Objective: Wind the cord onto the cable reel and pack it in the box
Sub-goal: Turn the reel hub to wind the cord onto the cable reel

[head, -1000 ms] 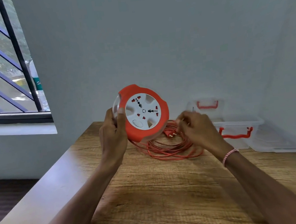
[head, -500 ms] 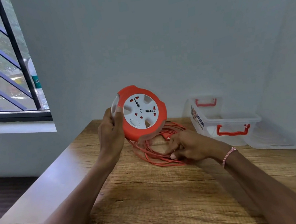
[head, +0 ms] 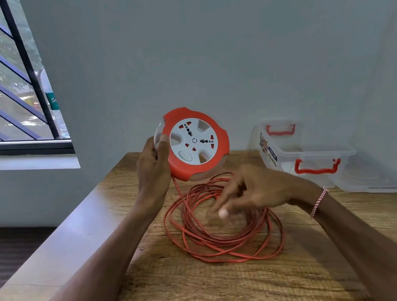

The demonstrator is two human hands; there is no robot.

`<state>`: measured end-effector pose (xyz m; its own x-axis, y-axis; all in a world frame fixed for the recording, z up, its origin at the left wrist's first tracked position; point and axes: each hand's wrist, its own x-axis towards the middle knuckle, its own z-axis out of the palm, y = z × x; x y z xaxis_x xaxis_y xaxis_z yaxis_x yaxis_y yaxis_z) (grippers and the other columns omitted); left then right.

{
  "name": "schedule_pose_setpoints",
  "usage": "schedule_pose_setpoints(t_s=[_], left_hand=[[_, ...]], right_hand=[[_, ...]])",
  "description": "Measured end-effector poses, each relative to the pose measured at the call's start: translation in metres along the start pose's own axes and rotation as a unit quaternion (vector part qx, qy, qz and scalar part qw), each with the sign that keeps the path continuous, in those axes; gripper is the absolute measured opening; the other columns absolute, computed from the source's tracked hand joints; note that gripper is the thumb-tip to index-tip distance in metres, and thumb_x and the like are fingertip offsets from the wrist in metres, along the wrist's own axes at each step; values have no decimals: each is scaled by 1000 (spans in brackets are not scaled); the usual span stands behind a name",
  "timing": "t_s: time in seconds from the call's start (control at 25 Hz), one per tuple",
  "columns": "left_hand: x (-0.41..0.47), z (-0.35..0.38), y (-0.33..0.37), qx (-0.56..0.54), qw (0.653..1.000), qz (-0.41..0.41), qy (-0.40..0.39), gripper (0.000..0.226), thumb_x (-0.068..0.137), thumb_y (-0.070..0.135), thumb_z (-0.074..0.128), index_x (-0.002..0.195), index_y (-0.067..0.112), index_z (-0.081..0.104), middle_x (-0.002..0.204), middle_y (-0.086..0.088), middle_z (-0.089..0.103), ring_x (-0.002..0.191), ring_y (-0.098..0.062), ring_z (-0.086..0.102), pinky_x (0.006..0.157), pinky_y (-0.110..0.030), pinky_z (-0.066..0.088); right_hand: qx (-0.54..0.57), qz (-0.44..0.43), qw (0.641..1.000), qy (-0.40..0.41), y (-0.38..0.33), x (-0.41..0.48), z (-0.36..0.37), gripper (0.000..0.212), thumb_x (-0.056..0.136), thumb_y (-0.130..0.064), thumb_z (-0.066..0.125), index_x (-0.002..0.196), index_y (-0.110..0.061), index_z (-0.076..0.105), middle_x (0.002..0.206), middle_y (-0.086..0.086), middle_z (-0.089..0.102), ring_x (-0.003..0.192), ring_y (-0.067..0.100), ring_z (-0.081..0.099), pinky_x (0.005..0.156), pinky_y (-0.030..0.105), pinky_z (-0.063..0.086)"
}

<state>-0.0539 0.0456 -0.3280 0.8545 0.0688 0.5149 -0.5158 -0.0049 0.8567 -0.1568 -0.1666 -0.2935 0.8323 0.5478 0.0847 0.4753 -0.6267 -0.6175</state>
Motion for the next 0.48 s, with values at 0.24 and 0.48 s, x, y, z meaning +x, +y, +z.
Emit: schedule_pose_setpoints(t_s=[0.24,0.48], left_hand=[[-4,3,2,15,997,29,-65,39,110,49,48,108,16,71,75,-17,63,65,-28,61,56,-41,46],[-9,4,11,81,988,98,-89,40,107,53,49,119,21,69,86,-8,77,73,-27,76,60,-53,62]], right_hand=[[-350,-73,861,363,5,4,-4,39,90,-41,74,126,-25,69,113,-3,69,94,14,63,73,31,53],[-560,-68,765,310,6,8,-1,57,96,-41,68,148,-31,50,126,17,66,104,33,64,78,43,53]])
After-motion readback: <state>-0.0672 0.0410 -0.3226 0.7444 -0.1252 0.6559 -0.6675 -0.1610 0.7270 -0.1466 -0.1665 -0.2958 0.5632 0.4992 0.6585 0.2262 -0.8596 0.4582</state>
